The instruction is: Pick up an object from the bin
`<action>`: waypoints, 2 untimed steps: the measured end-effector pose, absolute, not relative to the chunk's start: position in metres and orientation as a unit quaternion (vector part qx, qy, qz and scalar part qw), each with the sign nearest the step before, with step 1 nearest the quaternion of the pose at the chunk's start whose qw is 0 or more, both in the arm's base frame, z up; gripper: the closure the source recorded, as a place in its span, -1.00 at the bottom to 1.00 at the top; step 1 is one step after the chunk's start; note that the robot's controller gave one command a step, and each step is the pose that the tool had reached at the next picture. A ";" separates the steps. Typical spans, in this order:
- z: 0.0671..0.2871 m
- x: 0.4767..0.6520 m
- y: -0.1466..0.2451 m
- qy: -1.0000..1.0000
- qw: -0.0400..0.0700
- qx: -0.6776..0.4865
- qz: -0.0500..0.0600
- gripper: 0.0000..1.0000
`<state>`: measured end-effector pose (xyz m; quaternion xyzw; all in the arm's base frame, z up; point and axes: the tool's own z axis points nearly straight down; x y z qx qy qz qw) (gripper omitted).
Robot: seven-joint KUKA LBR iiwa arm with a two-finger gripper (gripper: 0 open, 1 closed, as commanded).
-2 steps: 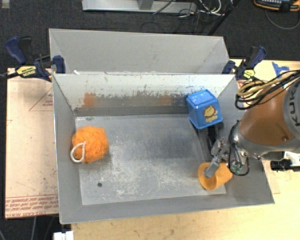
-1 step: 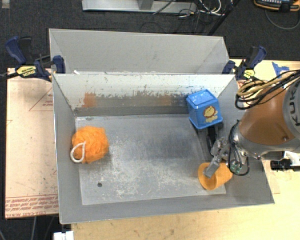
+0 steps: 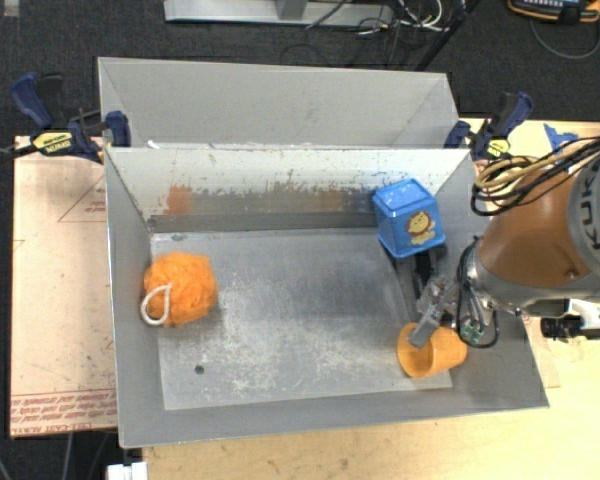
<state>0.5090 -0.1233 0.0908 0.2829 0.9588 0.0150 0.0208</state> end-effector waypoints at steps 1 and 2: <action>0.107 0.508 -0.125 0.959 0.023 0.281 0.012 1.00; 0.116 0.506 -0.128 0.959 0.019 0.282 0.010 1.00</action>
Offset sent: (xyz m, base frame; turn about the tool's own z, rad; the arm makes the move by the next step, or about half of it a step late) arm -0.0001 0.0002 0.0032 0.0000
